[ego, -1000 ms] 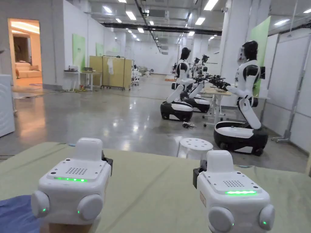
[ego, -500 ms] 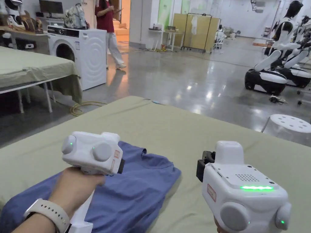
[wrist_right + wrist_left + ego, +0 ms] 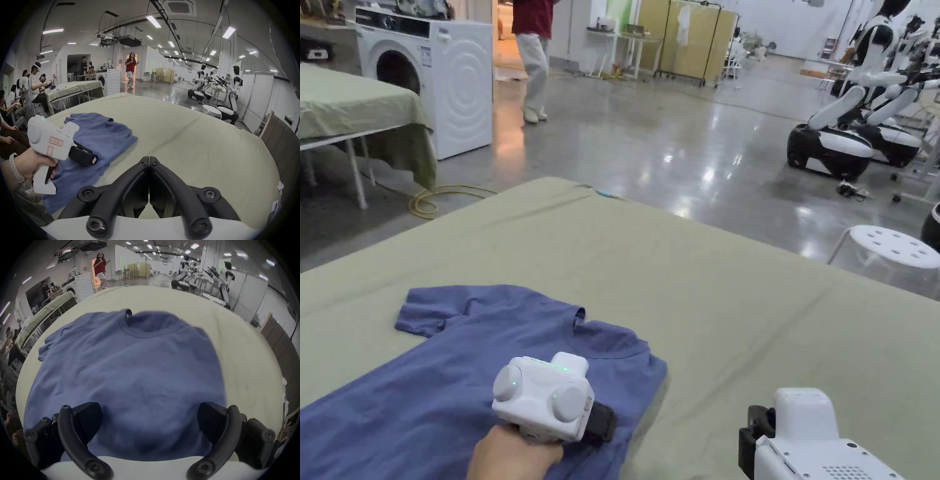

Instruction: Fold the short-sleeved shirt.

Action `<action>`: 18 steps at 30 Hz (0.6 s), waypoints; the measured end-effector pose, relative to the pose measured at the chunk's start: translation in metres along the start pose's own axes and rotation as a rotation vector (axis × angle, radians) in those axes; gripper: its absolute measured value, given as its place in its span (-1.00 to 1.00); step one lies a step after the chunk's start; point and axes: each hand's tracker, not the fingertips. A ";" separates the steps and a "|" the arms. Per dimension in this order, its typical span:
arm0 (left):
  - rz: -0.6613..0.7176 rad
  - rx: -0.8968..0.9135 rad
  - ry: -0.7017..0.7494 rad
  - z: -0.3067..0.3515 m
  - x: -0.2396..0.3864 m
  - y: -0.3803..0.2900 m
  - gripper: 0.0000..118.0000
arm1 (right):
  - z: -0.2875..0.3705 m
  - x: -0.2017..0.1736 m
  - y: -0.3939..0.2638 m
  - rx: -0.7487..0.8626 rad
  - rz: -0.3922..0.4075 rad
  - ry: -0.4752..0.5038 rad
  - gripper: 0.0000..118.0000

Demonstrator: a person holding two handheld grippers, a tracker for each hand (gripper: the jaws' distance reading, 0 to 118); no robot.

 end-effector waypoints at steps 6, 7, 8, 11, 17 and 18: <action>0.008 0.093 0.120 0.025 -0.002 -0.003 -0.98 | -0.007 0.016 -0.003 -0.020 -0.016 -0.017 -0.95; -0.010 0.101 0.125 0.023 -0.003 -0.003 -0.99 | -0.007 0.018 -0.003 -0.020 -0.023 -0.016 -0.95; 0.007 0.031 0.056 0.018 -0.006 -0.002 -0.99 | -0.004 0.019 -0.002 -0.019 -0.027 -0.018 -0.95; 0.055 0.068 0.036 0.027 -0.007 0.004 -0.99 | 0.004 0.028 -0.003 -0.008 -0.039 -0.018 -0.95; 0.054 0.235 -0.077 0.076 0.030 0.027 -0.99 | 0.028 0.065 -0.012 0.000 -0.103 -0.065 -0.95; 0.049 0.245 -0.106 0.083 0.040 0.032 -0.99 | 0.034 0.074 -0.015 0.004 -0.115 -0.075 -0.95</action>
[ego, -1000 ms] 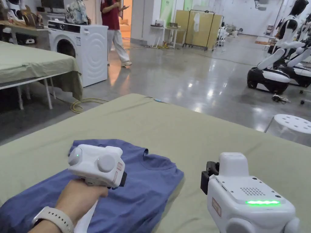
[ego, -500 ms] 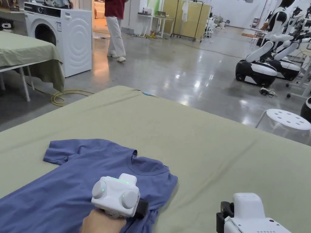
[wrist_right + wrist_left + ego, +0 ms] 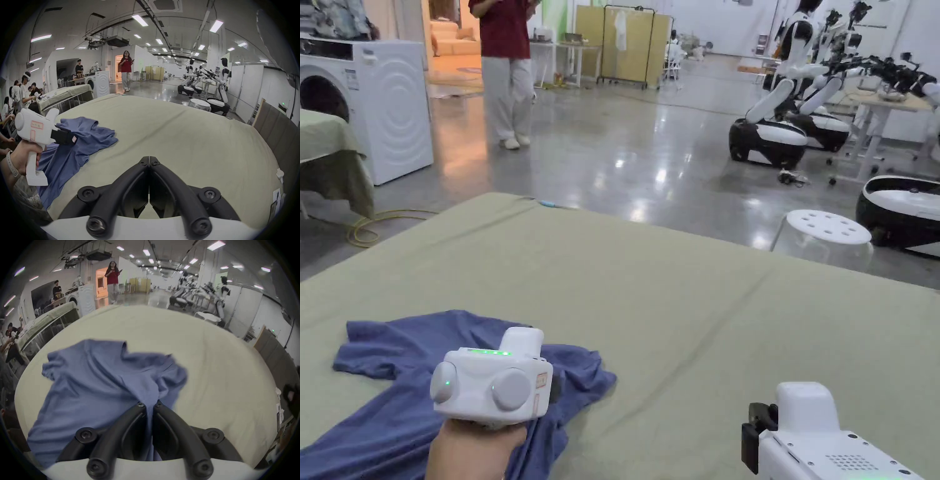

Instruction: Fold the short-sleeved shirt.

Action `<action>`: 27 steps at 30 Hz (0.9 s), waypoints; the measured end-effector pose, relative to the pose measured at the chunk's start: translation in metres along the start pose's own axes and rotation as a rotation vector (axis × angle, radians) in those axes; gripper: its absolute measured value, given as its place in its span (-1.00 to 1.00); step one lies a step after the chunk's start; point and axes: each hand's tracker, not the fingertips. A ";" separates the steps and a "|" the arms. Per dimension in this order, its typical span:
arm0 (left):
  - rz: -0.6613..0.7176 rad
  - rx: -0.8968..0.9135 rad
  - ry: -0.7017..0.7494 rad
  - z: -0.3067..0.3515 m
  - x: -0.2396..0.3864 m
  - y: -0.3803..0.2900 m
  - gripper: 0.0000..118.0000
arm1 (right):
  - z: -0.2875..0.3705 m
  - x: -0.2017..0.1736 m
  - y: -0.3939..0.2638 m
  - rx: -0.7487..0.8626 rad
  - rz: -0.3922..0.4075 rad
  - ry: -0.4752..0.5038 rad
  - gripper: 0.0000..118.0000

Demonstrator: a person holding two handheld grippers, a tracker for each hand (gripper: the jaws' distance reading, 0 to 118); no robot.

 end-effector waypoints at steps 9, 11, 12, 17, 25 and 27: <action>-0.152 0.195 -0.324 0.072 0.190 0.055 -0.99 | 0.072 0.098 -0.016 0.049 -0.090 -0.161 -0.95; -0.201 0.203 -0.419 0.087 0.248 0.061 -0.99 | 0.091 0.125 -0.022 0.060 -0.109 -0.208 -0.95; -0.217 0.206 -0.456 0.092 0.273 0.062 -0.99 | 0.100 0.136 -0.025 0.065 -0.115 -0.231 -0.95; -0.358 0.112 -0.539 0.069 0.398 0.028 -0.99 | 0.144 0.200 -0.045 0.077 -0.160 -0.342 -0.95; -0.440 -0.224 -0.387 -0.055 0.482 -0.080 -0.99 | 0.168 0.263 -0.087 0.040 -0.223 -0.436 -0.95; -0.436 -0.211 -0.373 -0.057 0.483 -0.089 -0.91 | 0.167 0.268 -0.092 0.036 -0.232 -0.440 -0.95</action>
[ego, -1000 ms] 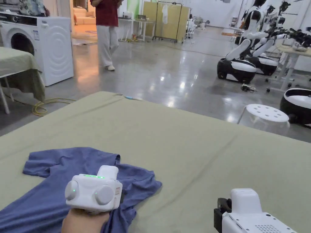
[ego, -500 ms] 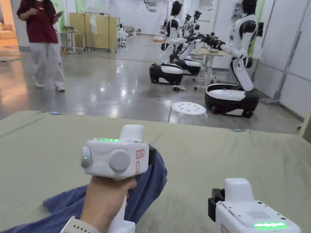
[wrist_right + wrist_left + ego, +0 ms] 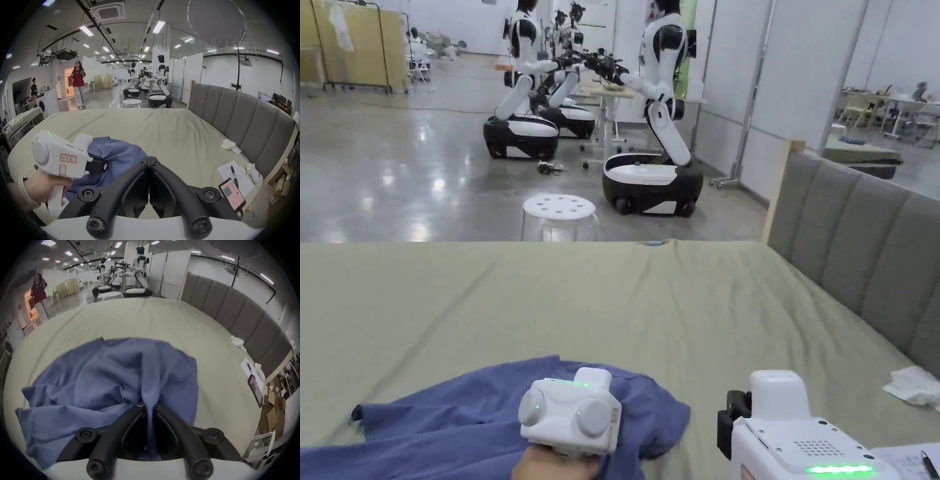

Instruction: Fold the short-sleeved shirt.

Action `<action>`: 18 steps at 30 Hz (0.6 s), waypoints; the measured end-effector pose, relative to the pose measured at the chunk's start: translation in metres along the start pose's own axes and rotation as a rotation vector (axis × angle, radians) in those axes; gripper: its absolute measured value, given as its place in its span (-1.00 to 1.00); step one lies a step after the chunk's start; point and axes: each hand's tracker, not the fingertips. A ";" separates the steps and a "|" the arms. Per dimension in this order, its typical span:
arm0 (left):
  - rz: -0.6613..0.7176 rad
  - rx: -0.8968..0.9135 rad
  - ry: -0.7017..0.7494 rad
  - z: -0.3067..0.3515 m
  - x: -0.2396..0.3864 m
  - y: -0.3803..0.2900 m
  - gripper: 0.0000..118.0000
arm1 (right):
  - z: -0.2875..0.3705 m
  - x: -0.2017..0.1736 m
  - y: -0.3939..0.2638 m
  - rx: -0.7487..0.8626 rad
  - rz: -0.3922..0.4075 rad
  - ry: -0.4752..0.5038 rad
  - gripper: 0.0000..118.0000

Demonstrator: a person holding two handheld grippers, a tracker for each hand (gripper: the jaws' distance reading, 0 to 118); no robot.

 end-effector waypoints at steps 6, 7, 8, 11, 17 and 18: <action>-0.015 0.197 -0.031 0.073 -0.007 -0.013 0.99 | 0.004 -0.008 0.003 0.016 0.002 0.033 -0.95; -0.082 0.247 0.027 0.092 -0.016 -0.013 0.92 | 0.006 -0.012 0.004 0.026 0.004 0.043 -0.95; -0.085 0.310 0.026 0.112 -0.022 -0.026 0.93 | 0.009 -0.019 0.006 0.038 0.012 0.056 -0.95; -0.067 0.518 0.071 0.176 -0.055 -0.064 0.94 | 0.019 -0.041 0.008 0.075 0.021 0.088 -0.95; -0.066 0.693 0.395 0.277 -0.105 -0.142 0.64 | 0.036 -0.090 0.004 0.151 0.010 0.156 -0.95; -0.049 0.681 0.407 0.283 -0.116 -0.150 -0.04 | 0.038 -0.097 0.003 0.157 0.010 0.164 -0.95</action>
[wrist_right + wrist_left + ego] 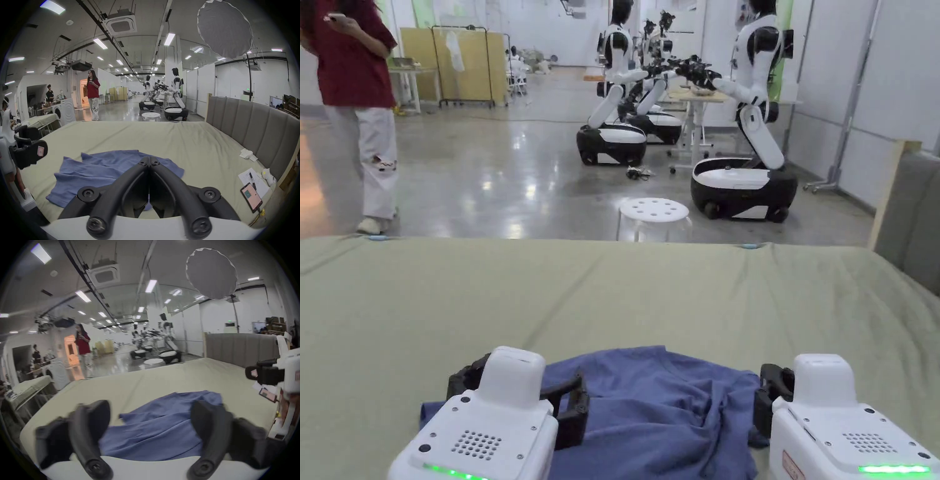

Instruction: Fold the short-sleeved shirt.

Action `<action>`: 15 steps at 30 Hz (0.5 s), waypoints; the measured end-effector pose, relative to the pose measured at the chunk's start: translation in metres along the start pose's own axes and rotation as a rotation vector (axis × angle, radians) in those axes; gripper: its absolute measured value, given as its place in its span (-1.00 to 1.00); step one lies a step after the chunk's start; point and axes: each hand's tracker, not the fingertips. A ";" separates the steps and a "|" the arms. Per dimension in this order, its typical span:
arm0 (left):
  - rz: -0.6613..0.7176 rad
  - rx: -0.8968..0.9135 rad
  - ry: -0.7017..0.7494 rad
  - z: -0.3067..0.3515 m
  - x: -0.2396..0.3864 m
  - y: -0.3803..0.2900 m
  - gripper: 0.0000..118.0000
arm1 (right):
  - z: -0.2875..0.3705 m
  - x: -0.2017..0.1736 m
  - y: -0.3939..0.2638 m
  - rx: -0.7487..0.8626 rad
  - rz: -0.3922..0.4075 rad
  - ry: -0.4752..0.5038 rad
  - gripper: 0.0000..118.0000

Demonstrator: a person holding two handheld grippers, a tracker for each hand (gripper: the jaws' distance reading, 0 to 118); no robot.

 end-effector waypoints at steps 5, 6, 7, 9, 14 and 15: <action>0.081 -0.162 0.005 0.000 -0.075 -0.015 -1.00 | -0.001 -0.027 0.000 -0.016 -0.007 0.041 -0.95; 0.098 -0.188 0.043 -0.006 -0.088 -0.014 -1.00 | -0.001 -0.030 -0.001 -0.020 -0.004 0.044 -0.95; 0.121 -0.232 0.054 -0.016 -0.107 -0.016 -1.00 | -0.002 -0.032 -0.002 -0.026 0.003 0.047 -0.95; 0.182 -0.335 0.077 -0.043 -0.143 -0.024 -1.00 | -0.004 -0.033 -0.003 -0.042 0.013 0.047 -0.95; 0.272 -0.559 0.061 -0.124 -0.194 -0.058 -0.93 | -0.020 -0.027 -0.009 -0.085 0.016 0.030 -0.95; 0.274 -0.578 0.065 -0.138 -0.197 -0.063 -0.71 | -0.023 -0.025 -0.010 -0.093 0.019 0.025 -0.95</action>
